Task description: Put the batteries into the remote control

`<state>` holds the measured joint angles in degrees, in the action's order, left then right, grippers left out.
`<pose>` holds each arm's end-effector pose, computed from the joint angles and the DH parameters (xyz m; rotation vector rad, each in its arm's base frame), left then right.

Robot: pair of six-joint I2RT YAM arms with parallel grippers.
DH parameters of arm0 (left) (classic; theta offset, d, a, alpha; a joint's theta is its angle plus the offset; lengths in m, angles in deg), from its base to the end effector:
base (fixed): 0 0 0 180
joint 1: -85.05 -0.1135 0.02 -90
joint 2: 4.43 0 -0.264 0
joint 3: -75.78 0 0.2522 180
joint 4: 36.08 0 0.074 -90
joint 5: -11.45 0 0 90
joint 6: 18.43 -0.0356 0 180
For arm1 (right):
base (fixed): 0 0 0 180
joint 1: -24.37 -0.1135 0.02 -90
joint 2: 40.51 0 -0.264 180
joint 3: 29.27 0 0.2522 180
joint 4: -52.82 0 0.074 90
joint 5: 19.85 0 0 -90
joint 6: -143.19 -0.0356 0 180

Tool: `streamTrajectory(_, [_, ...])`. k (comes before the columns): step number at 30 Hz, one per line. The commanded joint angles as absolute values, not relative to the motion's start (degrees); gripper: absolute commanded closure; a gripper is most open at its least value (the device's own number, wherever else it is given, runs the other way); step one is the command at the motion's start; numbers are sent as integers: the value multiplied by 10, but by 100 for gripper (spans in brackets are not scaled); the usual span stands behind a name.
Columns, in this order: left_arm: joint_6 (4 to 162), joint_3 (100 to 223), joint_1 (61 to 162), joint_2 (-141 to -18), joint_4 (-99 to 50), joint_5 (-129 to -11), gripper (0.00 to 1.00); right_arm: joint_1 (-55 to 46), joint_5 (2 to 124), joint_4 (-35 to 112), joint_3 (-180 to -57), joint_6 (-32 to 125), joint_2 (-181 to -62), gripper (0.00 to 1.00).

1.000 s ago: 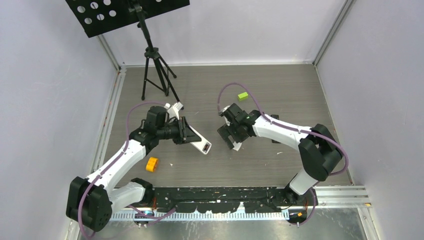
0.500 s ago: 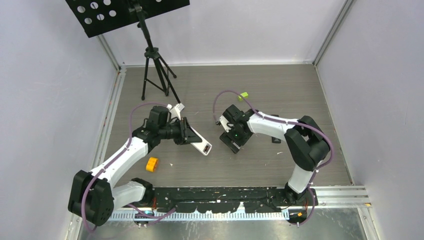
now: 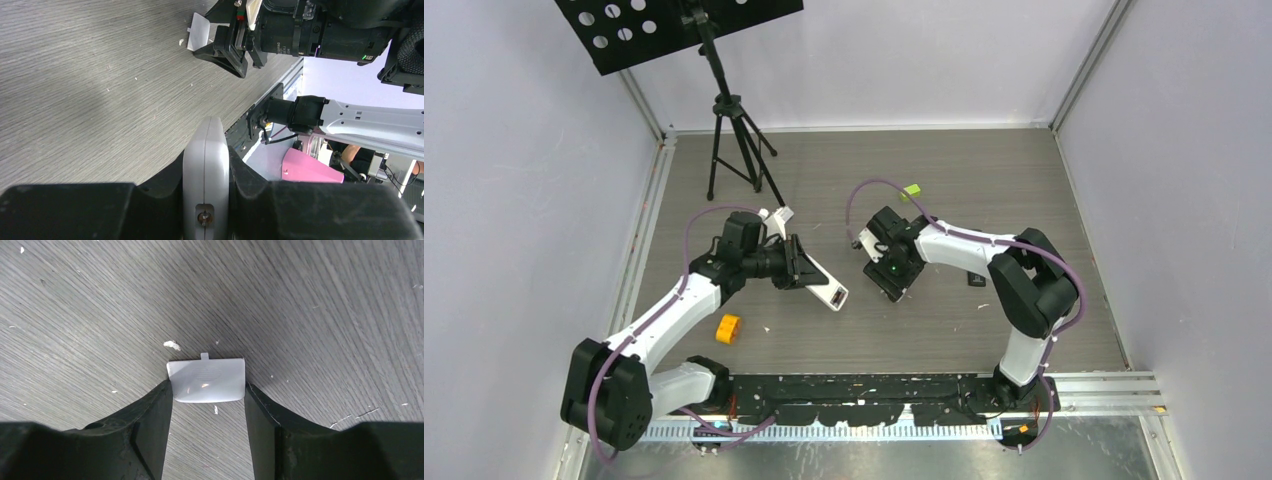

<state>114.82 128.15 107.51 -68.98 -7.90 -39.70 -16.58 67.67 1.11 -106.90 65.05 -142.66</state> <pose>0.2046 -0.1087 0.2328 -0.0487 2.4653 -1.3316 0.2491 0.2182 0.1605 -1.3036 2.6085 0.1495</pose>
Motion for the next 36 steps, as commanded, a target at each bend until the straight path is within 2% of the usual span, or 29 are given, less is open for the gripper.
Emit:
streamTrajectory(1, [1150, 1288, 1072, -684, -105, -382, 100, -164, 693, 25, -1071, 653, -1447, 52])
streamTrajectory(5, [1147, 1283, 1072, -679, -107, -396, 100, -164, 720, 45, -1060, 643, -1420, 57])
streamTrajectory(11, [1166, 1251, 1072, -678, -185, -410, 100, -176, 677, 69, -1041, 614, -1297, 56])
streamTrajectory(14, [1189, 1229, 1072, -683, -246, -415, 100, -208, 648, 87, -1028, 593, -1225, 54])
streamTrajectory(20, [1212, 1202, 1073, -695, -329, -418, 100, -293, 671, 125, -1001, 570, -1143, 53])
streamTrajectory(28, [1221, 1169, 1073, -664, -369, -417, 100, -369, 716, 120, -1024, 572, -1160, 52])
streamTrajectory(36, [1219, 1154, 1073, -633, -360, -412, 100, -378, 757, 124, -1050, 572, -1203, 52])
